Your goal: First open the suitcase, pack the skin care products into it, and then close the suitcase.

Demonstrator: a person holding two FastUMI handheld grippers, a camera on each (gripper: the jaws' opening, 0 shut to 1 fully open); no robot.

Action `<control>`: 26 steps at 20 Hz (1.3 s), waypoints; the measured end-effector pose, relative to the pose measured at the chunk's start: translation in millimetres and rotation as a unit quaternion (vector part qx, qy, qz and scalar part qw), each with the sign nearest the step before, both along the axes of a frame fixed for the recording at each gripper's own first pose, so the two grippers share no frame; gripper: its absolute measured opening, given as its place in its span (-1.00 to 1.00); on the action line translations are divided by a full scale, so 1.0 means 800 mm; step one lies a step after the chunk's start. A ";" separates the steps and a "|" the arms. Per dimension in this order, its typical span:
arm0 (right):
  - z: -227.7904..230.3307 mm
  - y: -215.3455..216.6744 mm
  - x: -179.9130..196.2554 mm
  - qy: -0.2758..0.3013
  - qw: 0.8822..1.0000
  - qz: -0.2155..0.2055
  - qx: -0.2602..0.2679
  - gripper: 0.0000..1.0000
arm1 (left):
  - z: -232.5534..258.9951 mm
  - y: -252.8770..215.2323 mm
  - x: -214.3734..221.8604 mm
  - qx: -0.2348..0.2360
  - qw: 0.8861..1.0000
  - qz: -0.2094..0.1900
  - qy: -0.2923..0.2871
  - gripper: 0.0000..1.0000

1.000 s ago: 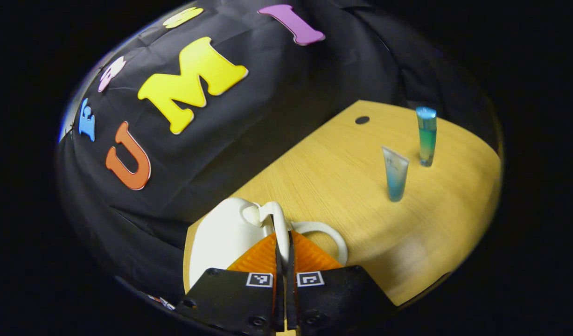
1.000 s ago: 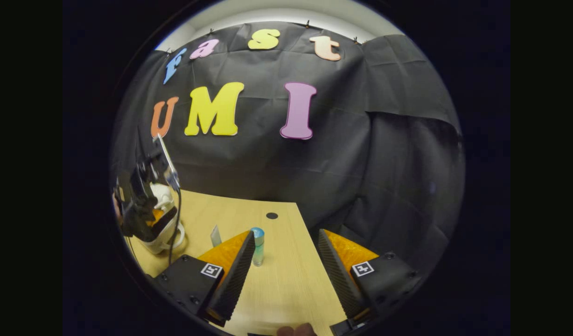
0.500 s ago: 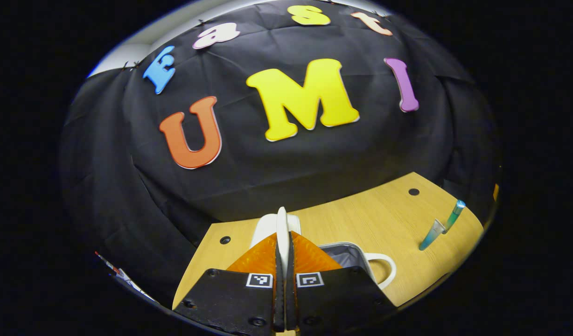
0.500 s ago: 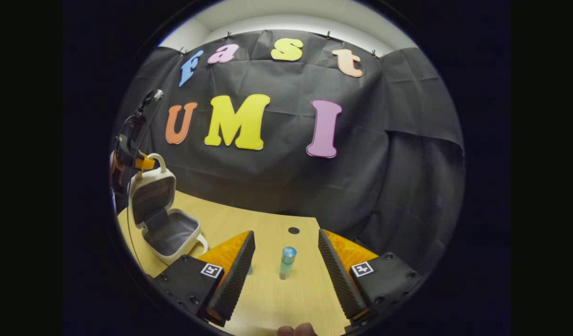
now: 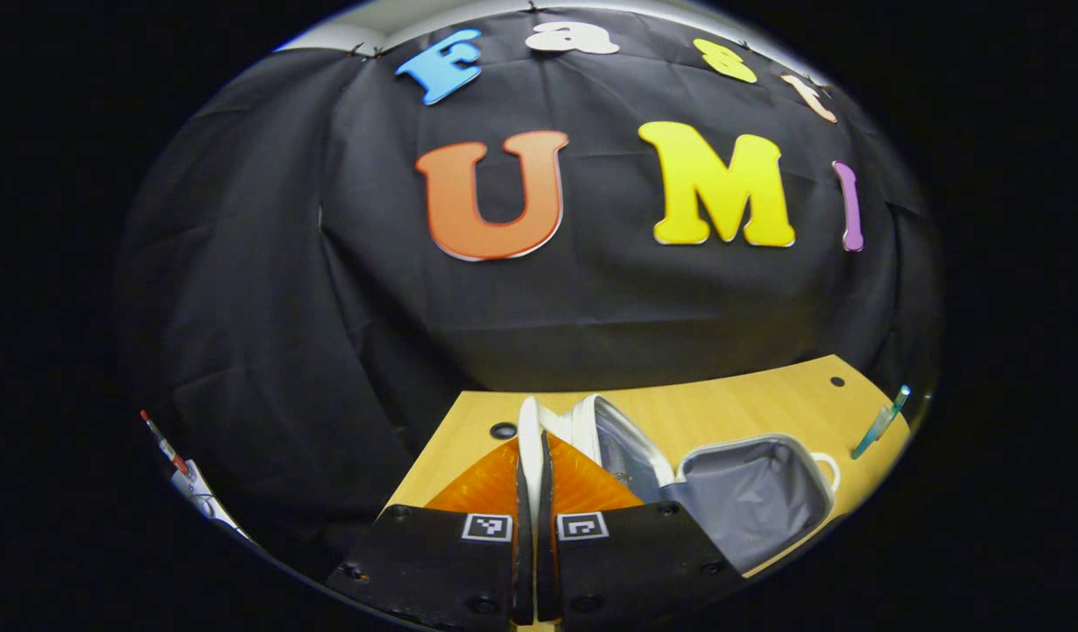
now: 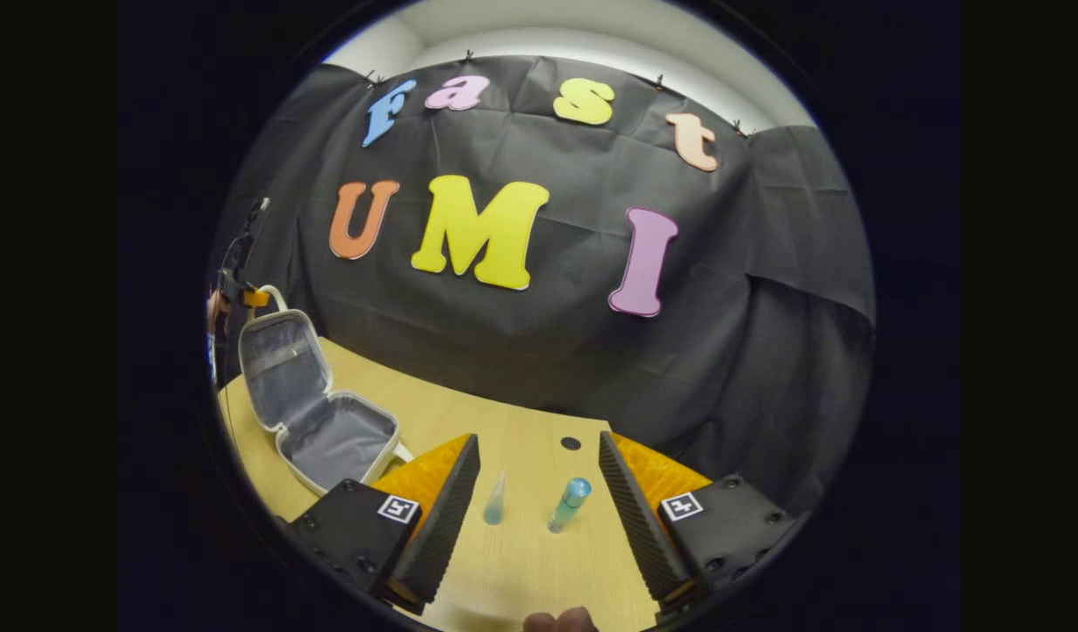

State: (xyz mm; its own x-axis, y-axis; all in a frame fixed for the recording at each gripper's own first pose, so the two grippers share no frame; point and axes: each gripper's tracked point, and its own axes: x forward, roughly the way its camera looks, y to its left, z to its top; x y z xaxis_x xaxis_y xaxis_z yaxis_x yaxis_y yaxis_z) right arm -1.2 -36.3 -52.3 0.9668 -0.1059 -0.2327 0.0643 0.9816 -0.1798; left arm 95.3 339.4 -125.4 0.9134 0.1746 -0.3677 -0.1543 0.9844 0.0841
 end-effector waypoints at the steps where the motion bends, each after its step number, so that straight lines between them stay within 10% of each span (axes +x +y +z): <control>1: -0.003 0.006 0.001 0.005 1.000 0.000 0.000 0.63 | -0.023 0.016 0.001 -0.017 1.000 0.008 0.007 -0.91; 9: -0.031 0.022 0.003 0.057 0.998 -0.023 -0.020 0.65 | -0.226 0.046 0.028 -0.165 0.981 0.038 0.100 -0.83; 14: -0.043 0.048 0.012 0.072 0.997 -0.018 -0.016 0.65 | -0.250 0.061 0.017 -0.159 0.978 0.055 0.124 -0.78; 19: -0.050 0.067 0.026 0.067 0.998 0.006 -0.004 0.65 | -0.197 0.056 0.015 -0.104 0.988 0.053 0.098 0.65; 20: -0.051 0.068 0.027 0.066 0.998 0.008 0.003 0.65 | -0.177 0.048 0.015 -0.089 0.991 0.053 0.086 0.43; 21: -0.053 0.068 0.028 0.064 0.998 0.011 0.011 0.65 | -0.153 0.043 0.013 -0.072 0.993 0.059 0.071 0.76; 26: -0.065 0.037 0.023 0.059 0.998 0.015 0.029 0.66 | -0.064 -0.054 -0.013 -0.036 0.998 0.045 0.034 0.87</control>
